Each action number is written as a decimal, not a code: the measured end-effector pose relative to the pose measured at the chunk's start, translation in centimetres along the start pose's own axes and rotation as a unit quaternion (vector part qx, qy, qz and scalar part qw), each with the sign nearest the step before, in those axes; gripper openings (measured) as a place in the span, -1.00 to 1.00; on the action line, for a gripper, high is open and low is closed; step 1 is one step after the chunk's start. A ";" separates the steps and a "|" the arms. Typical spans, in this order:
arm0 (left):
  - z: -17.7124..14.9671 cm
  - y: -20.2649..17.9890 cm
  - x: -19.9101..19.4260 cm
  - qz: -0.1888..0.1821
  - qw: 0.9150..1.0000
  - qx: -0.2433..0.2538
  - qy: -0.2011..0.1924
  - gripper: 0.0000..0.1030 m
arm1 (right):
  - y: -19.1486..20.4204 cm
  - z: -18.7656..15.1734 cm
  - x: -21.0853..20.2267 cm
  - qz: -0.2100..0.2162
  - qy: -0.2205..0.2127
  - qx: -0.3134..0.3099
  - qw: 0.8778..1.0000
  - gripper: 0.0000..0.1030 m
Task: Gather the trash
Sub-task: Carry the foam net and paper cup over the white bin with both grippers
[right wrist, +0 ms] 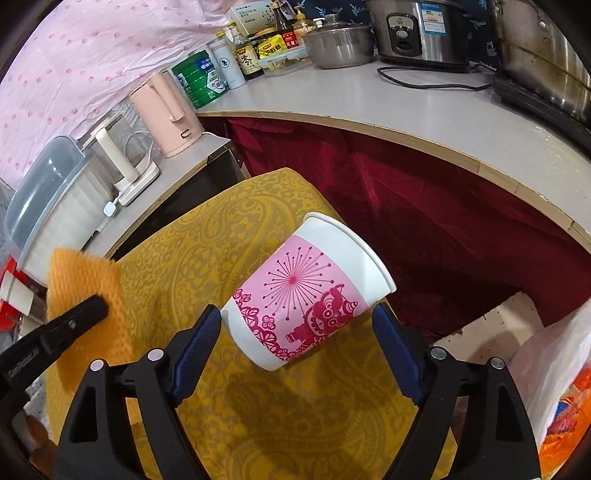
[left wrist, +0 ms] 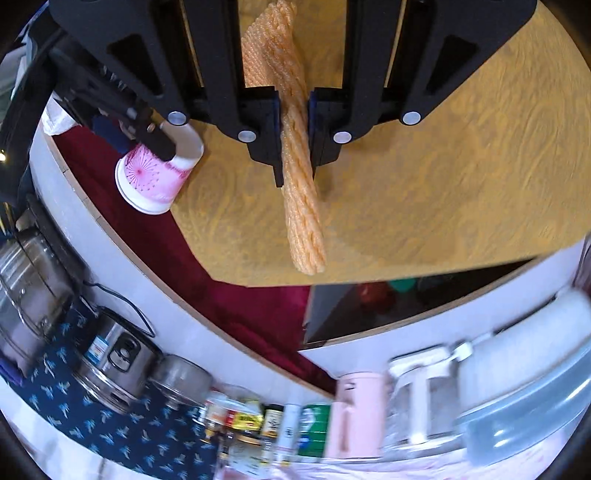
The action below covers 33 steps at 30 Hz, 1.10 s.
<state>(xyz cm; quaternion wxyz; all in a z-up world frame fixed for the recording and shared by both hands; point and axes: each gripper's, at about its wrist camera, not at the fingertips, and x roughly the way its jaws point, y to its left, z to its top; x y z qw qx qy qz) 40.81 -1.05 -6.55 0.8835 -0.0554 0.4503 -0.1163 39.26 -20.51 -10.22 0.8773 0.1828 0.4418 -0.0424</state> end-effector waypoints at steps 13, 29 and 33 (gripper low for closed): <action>1.7 -0.8 4.3 -0.046 0.998 0.028 0.017 -0.82 | 1.2 2.0 3.4 0.057 0.023 -0.015 0.998 0.26; -1.7 1.4 -3.7 -0.002 1.000 0.016 -0.012 -0.82 | 4.2 -0.8 -5.0 0.068 -0.030 -0.063 0.995 0.23; -3.6 0.6 -7.5 0.003 1.000 0.015 -0.019 -0.82 | 4.1 -3.1 -8.9 0.055 -0.045 -0.076 0.995 0.23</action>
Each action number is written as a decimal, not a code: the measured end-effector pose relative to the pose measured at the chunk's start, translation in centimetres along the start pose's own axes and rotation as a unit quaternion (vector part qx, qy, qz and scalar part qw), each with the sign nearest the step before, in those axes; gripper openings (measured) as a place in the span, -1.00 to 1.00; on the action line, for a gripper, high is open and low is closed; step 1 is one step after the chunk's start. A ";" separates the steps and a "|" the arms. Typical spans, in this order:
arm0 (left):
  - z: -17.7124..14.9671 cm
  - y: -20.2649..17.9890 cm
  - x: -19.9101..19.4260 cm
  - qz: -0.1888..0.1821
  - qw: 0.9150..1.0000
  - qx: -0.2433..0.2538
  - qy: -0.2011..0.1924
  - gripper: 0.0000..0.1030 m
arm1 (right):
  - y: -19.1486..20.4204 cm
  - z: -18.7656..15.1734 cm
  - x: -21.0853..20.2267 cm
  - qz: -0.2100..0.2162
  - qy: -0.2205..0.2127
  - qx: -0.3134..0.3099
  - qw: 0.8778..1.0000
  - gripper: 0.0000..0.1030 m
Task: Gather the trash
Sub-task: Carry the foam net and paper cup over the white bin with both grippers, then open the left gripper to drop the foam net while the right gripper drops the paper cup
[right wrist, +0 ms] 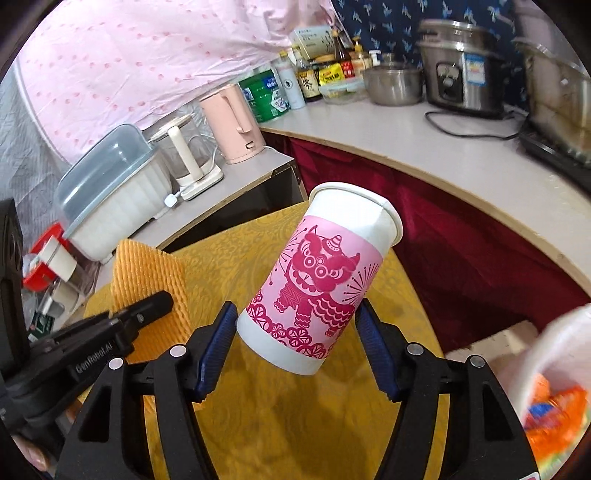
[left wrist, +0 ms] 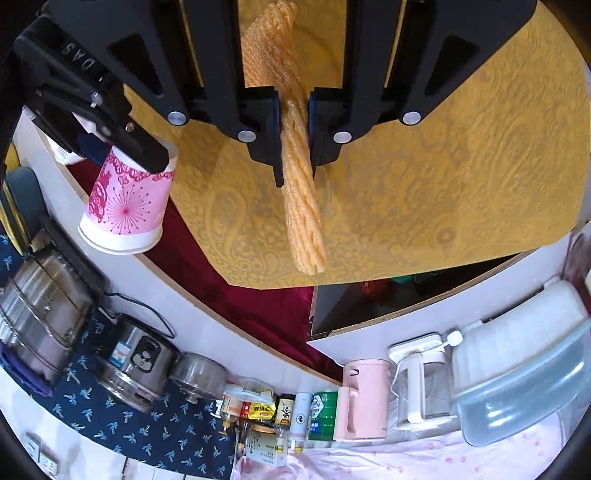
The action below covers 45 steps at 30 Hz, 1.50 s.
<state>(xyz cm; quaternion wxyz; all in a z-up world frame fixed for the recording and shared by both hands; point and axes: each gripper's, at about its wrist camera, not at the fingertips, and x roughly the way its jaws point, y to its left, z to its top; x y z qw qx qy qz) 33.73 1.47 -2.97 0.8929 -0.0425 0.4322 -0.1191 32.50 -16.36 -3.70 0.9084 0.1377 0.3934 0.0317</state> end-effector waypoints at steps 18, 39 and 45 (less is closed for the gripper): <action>-11.5 -10.9 -8.8 -0.028 0.997 0.068 0.026 -0.82 | -7.1 -12.2 -15.8 -0.080 -0.004 0.029 0.996 0.23; -13.7 -25.5 -6.3 -0.090 0.983 0.151 0.046 -0.82 | -20.7 -17.4 -22.1 -0.149 -0.023 0.133 0.980 0.23; -12.8 -28.3 -4.0 -0.098 0.980 0.163 0.053 -0.81 | -22.7 -17.2 -21.5 -0.156 -0.019 0.143 0.977 0.23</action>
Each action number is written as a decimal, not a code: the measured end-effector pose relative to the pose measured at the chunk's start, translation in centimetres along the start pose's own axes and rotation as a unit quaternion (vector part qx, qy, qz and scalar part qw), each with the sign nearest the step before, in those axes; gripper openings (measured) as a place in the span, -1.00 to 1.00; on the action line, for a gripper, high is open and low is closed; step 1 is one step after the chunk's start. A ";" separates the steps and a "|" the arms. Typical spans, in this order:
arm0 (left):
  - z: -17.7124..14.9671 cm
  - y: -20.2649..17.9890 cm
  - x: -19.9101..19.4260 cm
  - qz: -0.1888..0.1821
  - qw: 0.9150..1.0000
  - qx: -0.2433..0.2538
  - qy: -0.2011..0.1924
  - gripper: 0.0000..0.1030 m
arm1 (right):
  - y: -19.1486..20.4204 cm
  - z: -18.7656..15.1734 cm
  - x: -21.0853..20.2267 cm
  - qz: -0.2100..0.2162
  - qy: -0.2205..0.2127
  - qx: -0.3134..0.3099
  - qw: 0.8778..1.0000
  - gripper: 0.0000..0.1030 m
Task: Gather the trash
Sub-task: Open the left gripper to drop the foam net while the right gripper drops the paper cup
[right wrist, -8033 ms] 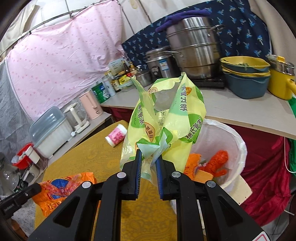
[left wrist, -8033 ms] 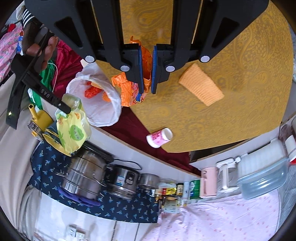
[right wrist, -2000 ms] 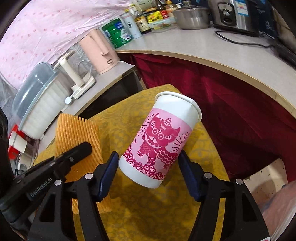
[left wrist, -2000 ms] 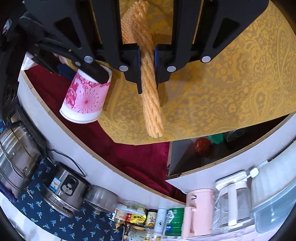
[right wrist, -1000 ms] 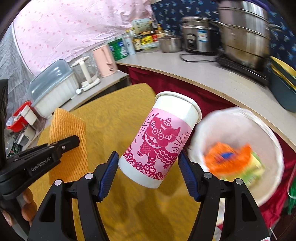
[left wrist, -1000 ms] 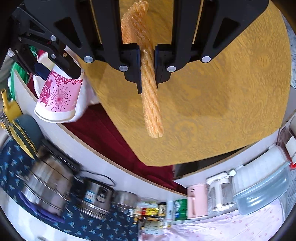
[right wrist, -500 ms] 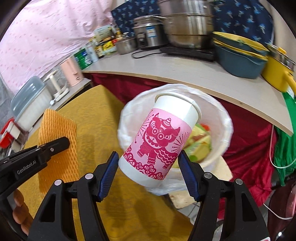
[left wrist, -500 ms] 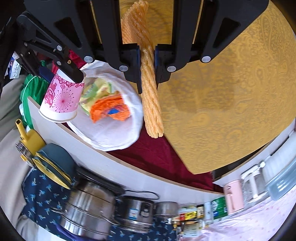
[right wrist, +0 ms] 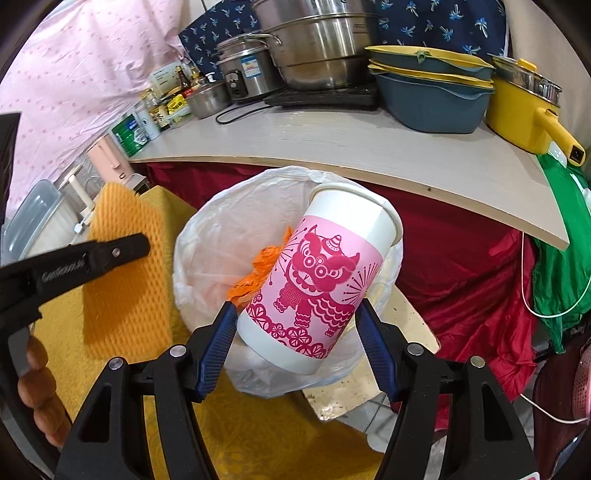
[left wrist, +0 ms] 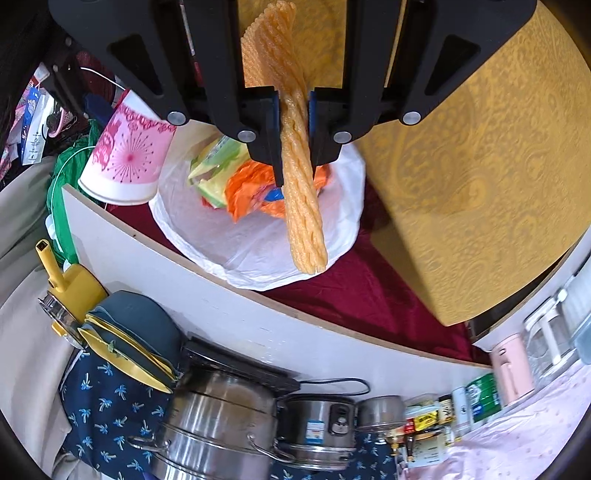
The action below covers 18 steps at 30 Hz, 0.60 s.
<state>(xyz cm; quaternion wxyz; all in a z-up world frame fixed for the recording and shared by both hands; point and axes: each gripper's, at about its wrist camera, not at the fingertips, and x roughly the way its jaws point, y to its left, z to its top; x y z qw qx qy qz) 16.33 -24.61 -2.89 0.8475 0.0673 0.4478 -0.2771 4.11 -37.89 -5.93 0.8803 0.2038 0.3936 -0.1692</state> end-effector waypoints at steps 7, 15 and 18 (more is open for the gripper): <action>1.2 -0.9 2.6 -0.003 1.000 0.005 0.010 -0.81 | -0.6 0.7 1.7 -0.006 0.008 0.003 1.000 0.23; 1.7 0.5 3.9 -0.008 1.000 -0.018 0.017 -0.54 | 0.0 1.5 3.6 -0.007 0.015 -0.001 1.000 0.23; 1.8 1.5 3.9 -0.003 0.999 -0.033 0.018 -0.30 | 0.5 2.0 4.4 -0.007 0.018 -0.007 1.000 0.24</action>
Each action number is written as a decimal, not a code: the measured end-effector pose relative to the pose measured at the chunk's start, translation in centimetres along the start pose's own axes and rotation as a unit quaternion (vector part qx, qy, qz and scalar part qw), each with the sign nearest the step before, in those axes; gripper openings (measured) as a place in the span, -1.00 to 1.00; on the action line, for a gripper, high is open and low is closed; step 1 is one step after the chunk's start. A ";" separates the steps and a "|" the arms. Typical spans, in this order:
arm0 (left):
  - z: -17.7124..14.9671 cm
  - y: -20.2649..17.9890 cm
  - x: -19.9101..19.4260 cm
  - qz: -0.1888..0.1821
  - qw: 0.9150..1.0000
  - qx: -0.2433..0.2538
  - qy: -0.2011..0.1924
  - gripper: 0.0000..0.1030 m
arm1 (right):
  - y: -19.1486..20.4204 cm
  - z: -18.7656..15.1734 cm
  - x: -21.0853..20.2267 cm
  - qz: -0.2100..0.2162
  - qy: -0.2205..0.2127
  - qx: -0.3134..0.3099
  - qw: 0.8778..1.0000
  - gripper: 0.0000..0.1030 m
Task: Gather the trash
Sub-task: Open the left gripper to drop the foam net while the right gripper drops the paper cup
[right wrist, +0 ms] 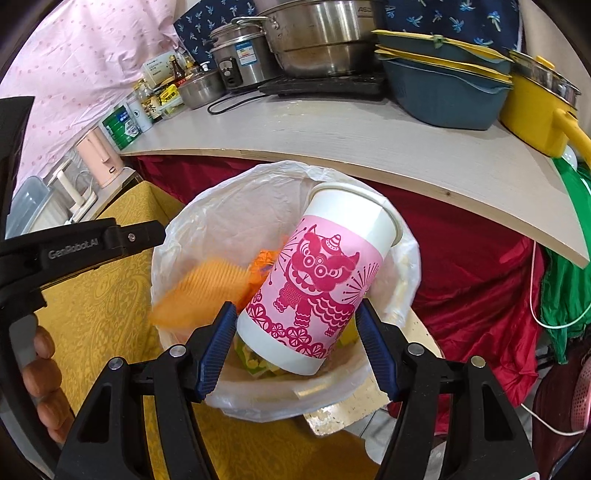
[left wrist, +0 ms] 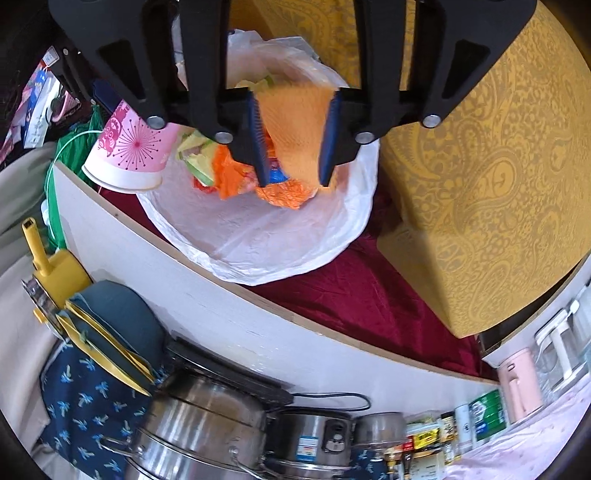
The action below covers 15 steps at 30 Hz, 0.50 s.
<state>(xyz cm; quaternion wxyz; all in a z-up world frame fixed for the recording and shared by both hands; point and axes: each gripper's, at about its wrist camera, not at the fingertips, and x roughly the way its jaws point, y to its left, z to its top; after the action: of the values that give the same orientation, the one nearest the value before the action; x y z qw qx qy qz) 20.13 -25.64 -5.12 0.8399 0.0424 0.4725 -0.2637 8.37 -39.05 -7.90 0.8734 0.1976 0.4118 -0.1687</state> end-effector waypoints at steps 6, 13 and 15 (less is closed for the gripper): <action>0.0 1.3 -0.7 0.009 1.000 -0.011 -0.010 -0.15 | 1.2 0.8 1.0 -0.003 -0.002 -0.009 1.000 0.26; -0.8 3.1 -1.5 0.028 0.999 -0.018 -0.015 -0.04 | 2.2 1.6 0.9 -0.002 -0.011 -0.015 1.000 0.27; -1.2 3.3 -1.8 0.033 0.999 -0.017 -0.016 0.01 | 2.4 1.5 0.4 -0.002 -0.014 -0.015 1.000 0.28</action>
<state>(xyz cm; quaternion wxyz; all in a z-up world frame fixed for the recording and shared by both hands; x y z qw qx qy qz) 20.04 -21.74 -4.88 0.8562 0.0394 0.4617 -0.2286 10.72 -37.77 -6.86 0.8815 0.1816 0.4024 -0.1674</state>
